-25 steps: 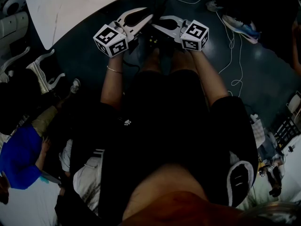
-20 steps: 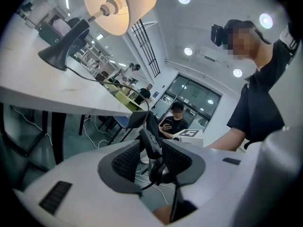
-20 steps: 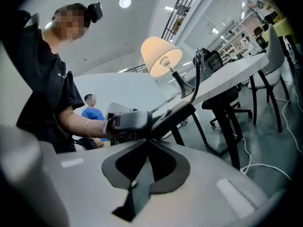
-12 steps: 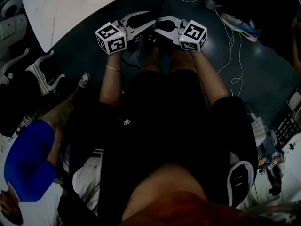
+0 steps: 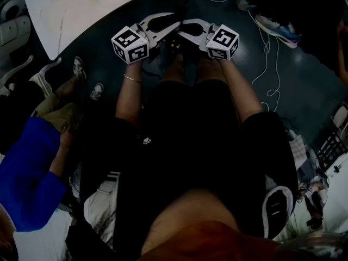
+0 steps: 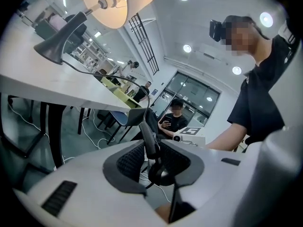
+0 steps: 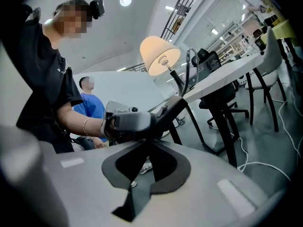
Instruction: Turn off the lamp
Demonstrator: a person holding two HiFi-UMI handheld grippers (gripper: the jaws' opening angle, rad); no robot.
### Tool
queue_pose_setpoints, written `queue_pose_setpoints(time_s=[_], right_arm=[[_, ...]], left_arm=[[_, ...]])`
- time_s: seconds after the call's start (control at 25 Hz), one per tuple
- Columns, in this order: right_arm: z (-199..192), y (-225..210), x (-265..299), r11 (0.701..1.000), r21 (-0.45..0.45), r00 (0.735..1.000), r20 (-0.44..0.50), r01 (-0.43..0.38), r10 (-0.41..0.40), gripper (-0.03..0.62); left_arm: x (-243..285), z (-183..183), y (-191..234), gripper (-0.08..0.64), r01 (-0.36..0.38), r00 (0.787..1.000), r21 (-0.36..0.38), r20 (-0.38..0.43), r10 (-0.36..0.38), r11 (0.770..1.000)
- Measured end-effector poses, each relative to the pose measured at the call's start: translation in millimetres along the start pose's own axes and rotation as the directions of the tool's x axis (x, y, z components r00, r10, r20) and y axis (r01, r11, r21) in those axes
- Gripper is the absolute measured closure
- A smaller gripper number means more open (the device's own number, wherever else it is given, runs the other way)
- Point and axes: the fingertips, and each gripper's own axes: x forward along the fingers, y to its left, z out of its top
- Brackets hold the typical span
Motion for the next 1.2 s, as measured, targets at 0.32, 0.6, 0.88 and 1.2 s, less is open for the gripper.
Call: queue_pose_setpoints(time_s=[0.32, 0.6, 0.88, 1.2], right_arm=[[3.8, -10.1, -7.5, 0.997, 0.056, 0.997, 0.059, 0.052, -0.055, 0.574], [14.4, -24.5, -27.1, 0.991, 0.076, 0.986, 0.121, 0.11, -0.119, 0.572], [48.1, -26.0, -37.0, 0.994, 0.073, 0.966, 0.24, 0.081, -0.097, 0.536], [56.5, -12.5, -26.3, 1.0, 0.022, 0.976, 0.216, 0.004, -0.008, 0.474]], left_arm=[[-3.2, 2.9, 2.5, 0.485, -0.04, 0.999, 0.051, 0.016, 0.039, 0.998], [-8.5, 6.6, 6.7, 0.486, -0.056, 0.998, 0.072, 0.03, 0.054, 0.996], [-8.7, 4.5, 2.8, 0.488, -0.035, 0.999, 0.07, 0.03, 0.033, 0.997], [-13.2, 7.4, -3.0, 0.489, 0.005, 0.999, 0.067, 0.043, -0.008, 0.998]])
